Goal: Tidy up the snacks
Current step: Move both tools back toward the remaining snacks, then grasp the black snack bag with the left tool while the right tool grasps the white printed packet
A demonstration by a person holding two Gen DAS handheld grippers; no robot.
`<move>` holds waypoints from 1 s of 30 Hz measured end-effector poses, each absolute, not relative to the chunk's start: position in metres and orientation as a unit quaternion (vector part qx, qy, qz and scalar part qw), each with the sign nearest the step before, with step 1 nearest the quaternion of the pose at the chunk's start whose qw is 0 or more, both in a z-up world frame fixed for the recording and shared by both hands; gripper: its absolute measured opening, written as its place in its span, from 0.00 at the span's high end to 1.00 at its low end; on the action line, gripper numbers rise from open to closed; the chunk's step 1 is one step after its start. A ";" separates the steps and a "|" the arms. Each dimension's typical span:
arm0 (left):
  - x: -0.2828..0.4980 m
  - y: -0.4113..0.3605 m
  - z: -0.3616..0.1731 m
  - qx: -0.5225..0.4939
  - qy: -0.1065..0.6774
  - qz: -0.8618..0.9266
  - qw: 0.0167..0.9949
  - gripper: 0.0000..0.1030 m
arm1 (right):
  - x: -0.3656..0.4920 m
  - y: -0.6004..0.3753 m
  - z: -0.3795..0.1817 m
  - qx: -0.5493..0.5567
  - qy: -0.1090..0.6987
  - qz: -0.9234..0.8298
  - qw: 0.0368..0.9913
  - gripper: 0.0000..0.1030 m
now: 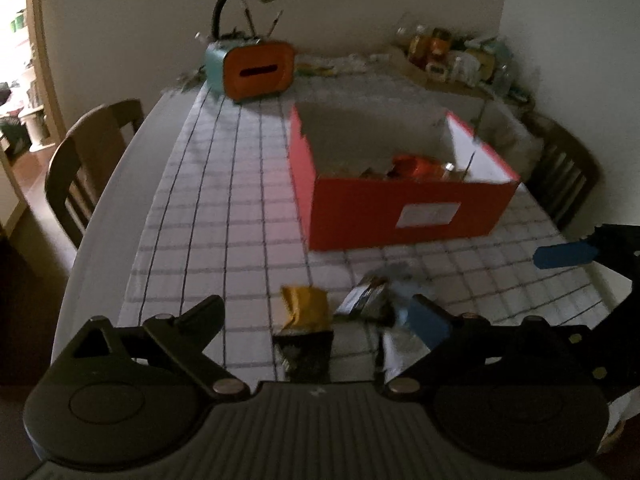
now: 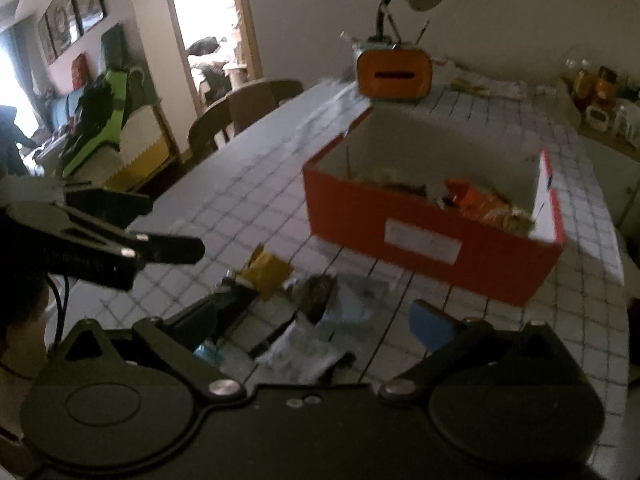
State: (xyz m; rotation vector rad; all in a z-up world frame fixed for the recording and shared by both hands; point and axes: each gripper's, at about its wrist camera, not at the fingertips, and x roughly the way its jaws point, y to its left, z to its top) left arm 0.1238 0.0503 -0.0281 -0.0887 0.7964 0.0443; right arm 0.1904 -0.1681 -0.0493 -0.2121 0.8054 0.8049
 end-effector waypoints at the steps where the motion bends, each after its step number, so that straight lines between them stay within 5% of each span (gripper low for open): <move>1: 0.123 0.050 -0.033 -0.042 0.394 0.026 0.918 0.04 | 0.189 -0.168 -0.055 -0.104 0.384 0.381 0.835 0.00; 14: 0.130 0.052 -0.094 -0.043 0.454 0.064 0.888 0.04 | 0.183 -0.143 -0.117 -0.222 0.379 0.431 0.788 0.02; 30: 0.153 0.050 -0.115 -0.049 0.476 0.070 0.875 0.12 | 0.214 -0.117 -0.147 -0.272 0.381 0.492 0.734 0.23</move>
